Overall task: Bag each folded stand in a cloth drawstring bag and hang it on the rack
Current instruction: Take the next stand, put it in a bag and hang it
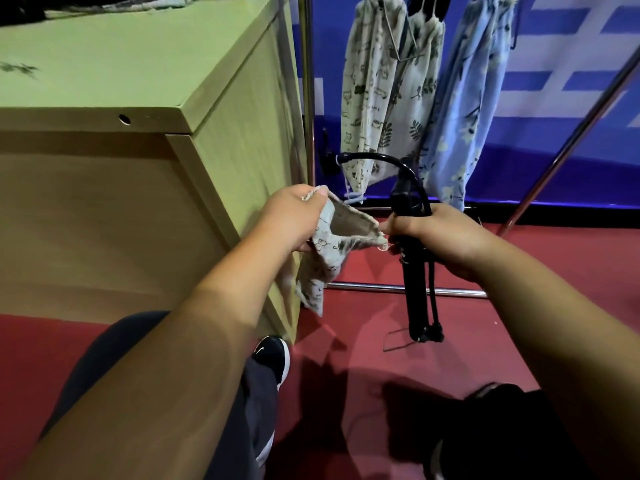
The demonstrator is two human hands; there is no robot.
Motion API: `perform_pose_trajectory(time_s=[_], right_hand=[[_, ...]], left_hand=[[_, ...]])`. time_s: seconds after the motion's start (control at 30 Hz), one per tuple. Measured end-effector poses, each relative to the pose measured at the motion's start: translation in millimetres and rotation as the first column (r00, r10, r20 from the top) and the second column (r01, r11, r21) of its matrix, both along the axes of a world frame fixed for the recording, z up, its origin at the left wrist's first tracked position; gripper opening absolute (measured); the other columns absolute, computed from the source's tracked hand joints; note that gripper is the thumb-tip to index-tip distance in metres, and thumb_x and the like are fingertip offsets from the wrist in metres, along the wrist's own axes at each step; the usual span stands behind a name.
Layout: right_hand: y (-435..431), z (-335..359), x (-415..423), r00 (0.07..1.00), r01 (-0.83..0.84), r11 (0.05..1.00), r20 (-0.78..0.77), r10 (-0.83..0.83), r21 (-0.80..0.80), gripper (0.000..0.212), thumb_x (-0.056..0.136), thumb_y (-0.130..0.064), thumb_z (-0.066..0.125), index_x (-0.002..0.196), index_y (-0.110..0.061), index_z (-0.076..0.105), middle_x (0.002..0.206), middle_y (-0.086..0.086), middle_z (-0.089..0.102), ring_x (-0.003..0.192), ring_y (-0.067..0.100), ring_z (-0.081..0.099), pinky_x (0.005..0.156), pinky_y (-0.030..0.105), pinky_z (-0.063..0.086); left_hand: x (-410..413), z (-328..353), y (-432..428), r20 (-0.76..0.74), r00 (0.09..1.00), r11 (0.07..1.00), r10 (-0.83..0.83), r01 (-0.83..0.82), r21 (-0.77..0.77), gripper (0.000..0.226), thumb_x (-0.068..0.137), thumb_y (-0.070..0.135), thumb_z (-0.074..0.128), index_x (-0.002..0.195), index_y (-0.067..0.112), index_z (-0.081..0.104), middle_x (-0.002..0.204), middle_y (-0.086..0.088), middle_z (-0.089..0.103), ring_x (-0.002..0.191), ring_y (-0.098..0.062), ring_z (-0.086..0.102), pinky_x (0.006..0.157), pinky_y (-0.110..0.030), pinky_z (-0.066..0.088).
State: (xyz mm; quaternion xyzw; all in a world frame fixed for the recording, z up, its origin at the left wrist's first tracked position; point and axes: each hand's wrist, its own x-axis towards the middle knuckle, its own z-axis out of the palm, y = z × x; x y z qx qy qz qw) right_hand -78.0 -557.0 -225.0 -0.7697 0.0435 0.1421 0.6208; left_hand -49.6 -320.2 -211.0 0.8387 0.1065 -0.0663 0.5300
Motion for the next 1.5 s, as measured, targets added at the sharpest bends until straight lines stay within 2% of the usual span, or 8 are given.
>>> perform_pose_trajectory(time_s=[0.17, 0.4, 0.73, 0.93, 1.13, 1.23, 1.37, 1.5], right_hand=[[-7, -3, -7, 0.999, -0.029, 0.996, 0.011, 0.030, -0.085, 0.027, 0.085, -0.019, 0.084, 0.103, -0.001, 0.076, 0.083, 0.011, 0.075, 0.082, 0.030, 0.076, 0.074, 0.038, 0.054], [-14, -8, -15, 0.998, -0.052, 0.992, -0.031, 0.048, -0.112, 0.013, 0.087, -0.014, 0.084, 0.096, -0.009, 0.076, 0.078, 0.007, 0.075, 0.077, 0.026, 0.075, 0.071, 0.035, 0.056], [-18, -8, -20, 0.995, -0.078, 0.989, -0.072, 0.069, -0.128, 0.007, 0.086, -0.009, 0.081, 0.088, -0.010, 0.075, 0.076, 0.007, 0.074, 0.081, 0.029, 0.076, 0.084, 0.046, 0.058], [-15, -4, -24, 0.989, -0.125, 0.984, -0.091, 0.113, -0.130, 0.007, 0.085, -0.013, 0.083, 0.088, -0.011, 0.077, 0.080, 0.009, 0.075, 0.090, 0.035, 0.079, 0.094, 0.050, 0.060], [-12, -4, -25, 0.990, -0.097, 0.989, -0.108, 0.085, -0.113, 0.012, 0.087, -0.014, 0.083, 0.095, -0.009, 0.075, 0.079, 0.005, 0.075, 0.081, 0.025, 0.075, 0.076, 0.040, 0.058], [-12, -8, -24, 0.986, -0.097, 0.985, -0.147, 0.075, -0.142, 0.018, 0.086, -0.014, 0.084, 0.099, -0.004, 0.076, 0.079, 0.007, 0.074, 0.077, 0.023, 0.073, 0.071, 0.034, 0.058], [-13, -17, -20, 0.978, -0.090, 0.979, -0.204, 0.052, -0.182, 0.029, 0.085, -0.017, 0.085, 0.103, 0.004, 0.077, 0.078, 0.007, 0.072, 0.073, 0.022, 0.069, 0.073, 0.035, 0.056], [-15, -18, -13, 0.970, -0.132, 0.948, -0.233, 0.064, -0.291, 0.024, 0.081, -0.026, 0.089, 0.087, -0.005, 0.077, 0.071, 0.005, 0.074, 0.071, 0.024, 0.070, 0.074, 0.037, 0.058]], left_hand=[[-2, 3, -1, -0.067, 0.997, 0.998, 0.036, -0.040, -0.051, 0.028, 0.105, 0.040, 0.057, 0.104, 0.017, 0.074, 0.093, -0.013, 0.076, 0.090, -0.031, 0.078, 0.059, -0.042, 0.065], [-2, 11, -3, -0.197, 0.974, 0.941, 0.111, -0.166, -0.294, 0.028, 0.109, 0.046, 0.052, 0.119, 0.026, 0.070, 0.099, 0.000, 0.081, 0.070, -0.013, 0.074, 0.057, -0.031, 0.063], [0, 9, -11, -0.260, 0.954, 0.930, 0.149, -0.225, -0.292, 0.031, 0.110, 0.051, 0.047, 0.119, 0.031, 0.069, 0.088, 0.003, 0.072, 0.067, -0.013, 0.068, 0.058, -0.030, 0.060], [3, 3, -12, -0.311, 0.934, 0.934, 0.178, -0.260, -0.246, 0.039, 0.106, 0.052, 0.046, 0.131, 0.031, 0.068, 0.125, -0.006, 0.075, 0.096, -0.025, 0.073, 0.043, -0.027, 0.054], [1, 8, -9, -0.291, 0.945, 0.910, 0.146, -0.244, -0.336, 0.035, 0.109, 0.046, 0.051, 0.122, 0.021, 0.072, 0.098, -0.005, 0.077, 0.063, -0.016, 0.072, 0.043, -0.026, 0.055], [1, 8, -5, -0.273, 0.952, 0.897, 0.142, -0.241, -0.372, 0.034, 0.107, 0.049, 0.057, 0.113, 0.020, 0.074, 0.086, -0.004, 0.079, 0.062, -0.018, 0.075, 0.058, -0.032, 0.063], [3, 5, 4, -0.072, 0.982, 0.974, 0.176, -0.184, -0.131, 0.041, 0.101, 0.058, 0.058, 0.121, 0.025, 0.073, 0.102, 0.006, 0.075, 0.096, -0.020, 0.071, 0.096, -0.032, 0.054], [-6, 12, 5, 0.115, 0.991, 0.971, 0.073, -0.097, 0.217, 0.029, 0.108, 0.054, 0.047, 0.094, 0.034, 0.062, 0.076, 0.009, 0.059, 0.086, -0.022, 0.058, 0.078, -0.029, 0.043]])
